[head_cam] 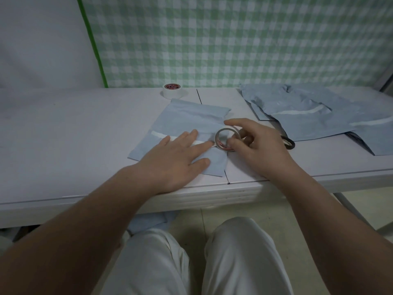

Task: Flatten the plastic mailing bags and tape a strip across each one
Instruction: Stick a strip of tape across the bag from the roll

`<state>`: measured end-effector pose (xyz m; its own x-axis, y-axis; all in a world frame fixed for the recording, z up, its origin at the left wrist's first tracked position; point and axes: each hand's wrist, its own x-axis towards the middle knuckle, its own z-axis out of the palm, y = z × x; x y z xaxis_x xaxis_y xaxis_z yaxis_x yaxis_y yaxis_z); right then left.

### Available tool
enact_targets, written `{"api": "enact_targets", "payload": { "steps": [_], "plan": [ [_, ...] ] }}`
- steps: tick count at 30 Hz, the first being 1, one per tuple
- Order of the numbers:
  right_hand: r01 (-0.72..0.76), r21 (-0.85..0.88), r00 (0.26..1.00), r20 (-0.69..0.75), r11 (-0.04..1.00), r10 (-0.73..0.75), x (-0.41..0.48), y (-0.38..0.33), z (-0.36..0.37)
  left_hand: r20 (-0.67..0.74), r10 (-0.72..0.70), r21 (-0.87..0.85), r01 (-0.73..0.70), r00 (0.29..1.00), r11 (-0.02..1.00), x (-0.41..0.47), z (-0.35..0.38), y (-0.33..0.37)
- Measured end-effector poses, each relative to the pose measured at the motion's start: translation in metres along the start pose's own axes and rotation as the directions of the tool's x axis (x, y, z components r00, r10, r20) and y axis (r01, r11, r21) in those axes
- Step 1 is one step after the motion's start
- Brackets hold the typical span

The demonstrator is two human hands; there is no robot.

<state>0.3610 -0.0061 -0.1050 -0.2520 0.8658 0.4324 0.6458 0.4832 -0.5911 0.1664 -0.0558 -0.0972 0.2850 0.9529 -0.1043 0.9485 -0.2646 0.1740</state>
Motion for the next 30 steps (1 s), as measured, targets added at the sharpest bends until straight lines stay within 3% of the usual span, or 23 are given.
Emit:
{"api": "enact_targets", "payload": {
  "steps": [8, 11, 18, 25, 30],
  "plan": [
    [0.027, 0.069, 0.999, 0.034, 0.997, -0.029, 0.0, -0.001, 0.0, -0.128, 0.108, 0.028, -0.105, 0.986, 0.994, -0.001, -0.001, 0.005],
    [0.02, 0.083, 0.999, 0.037, 0.996, -0.023, 0.001, -0.001, -0.001, -0.11, 0.091, -0.067, -0.098, 0.99, 0.993, 0.0, 0.0, 0.008],
    [0.03, 0.086, 0.999, 0.029, 0.996, -0.033, 0.0, -0.003, 0.0, -0.08, 0.064, -0.083, -0.07, 0.995, 0.994, 0.003, 0.001, 0.009],
    [-0.012, 0.318, 0.999, -0.029, 0.948, 0.022, -0.002, -0.005, -0.009, -0.064, 0.053, -0.102, -0.059, 0.997, 0.993, 0.005, 0.004, 0.007],
    [-0.035, 0.375, 0.995, -0.071, 0.926, 0.066, 0.0, 0.0, -0.008, -0.068, 0.06, -0.091, -0.066, 0.996, 0.994, 0.005, 0.005, 0.007]
  ]
}}
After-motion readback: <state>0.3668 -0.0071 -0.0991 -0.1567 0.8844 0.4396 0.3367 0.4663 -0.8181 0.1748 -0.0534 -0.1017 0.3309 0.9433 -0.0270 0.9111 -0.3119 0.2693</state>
